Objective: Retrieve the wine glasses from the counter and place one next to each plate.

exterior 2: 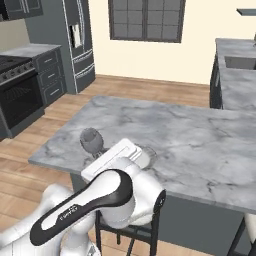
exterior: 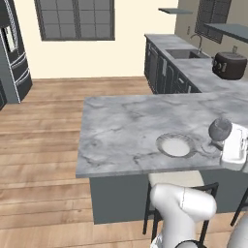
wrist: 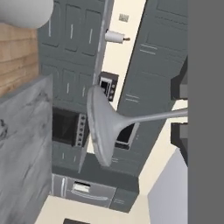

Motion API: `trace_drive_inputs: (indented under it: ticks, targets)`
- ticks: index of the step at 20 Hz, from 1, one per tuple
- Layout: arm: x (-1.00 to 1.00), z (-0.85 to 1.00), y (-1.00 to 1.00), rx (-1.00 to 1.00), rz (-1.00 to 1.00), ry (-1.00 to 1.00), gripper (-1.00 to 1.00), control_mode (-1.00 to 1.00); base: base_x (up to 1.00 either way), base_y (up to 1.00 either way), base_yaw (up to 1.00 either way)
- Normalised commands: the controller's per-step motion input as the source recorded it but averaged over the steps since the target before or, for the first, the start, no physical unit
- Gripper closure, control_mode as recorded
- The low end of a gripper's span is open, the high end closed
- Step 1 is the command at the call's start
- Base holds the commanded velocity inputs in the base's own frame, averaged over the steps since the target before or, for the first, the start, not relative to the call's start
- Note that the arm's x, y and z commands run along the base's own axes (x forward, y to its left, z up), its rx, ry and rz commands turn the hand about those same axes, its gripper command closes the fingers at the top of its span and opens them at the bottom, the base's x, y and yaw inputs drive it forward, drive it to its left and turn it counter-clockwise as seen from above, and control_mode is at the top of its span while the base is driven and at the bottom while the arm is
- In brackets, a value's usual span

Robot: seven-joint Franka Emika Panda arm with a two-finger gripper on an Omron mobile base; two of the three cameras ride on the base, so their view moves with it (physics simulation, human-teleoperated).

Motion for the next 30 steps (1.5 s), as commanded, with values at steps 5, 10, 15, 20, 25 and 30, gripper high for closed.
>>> trace_drive_inputs:
  ticks: [5, 10, 15, 20, 25, 30]
  targets:
    - [0.31, -0.27, -0.82, 0.08, 0.15, 0.14, 1.00, -1.00, 0.00, 0.00, 0.00]
    - [0.30, -0.36, -0.74, -0.02, 0.16, -0.02, 1.00, -1.00, 0.00, 0.00, 0.00]
    - [0.60, -0.33, -0.78, -0.01, 0.11, 0.01, 1.00, -1.00, 0.00, 0.00, 0.00]
    - [0.68, -0.20, -0.91, 0.05, 0.01, 0.20, 1.00, -1.00, 0.00, 0.00, 0.00]
    - [0.64, -0.05, -0.39, 0.10, 0.00, 0.38, 1.00, -1.00, 0.00, 0.00, 0.00]
    - [0.27, -0.02, -0.03, -0.01, 0.00, 0.06, 1.00, -1.00, 0.00, 0.00, 0.00]
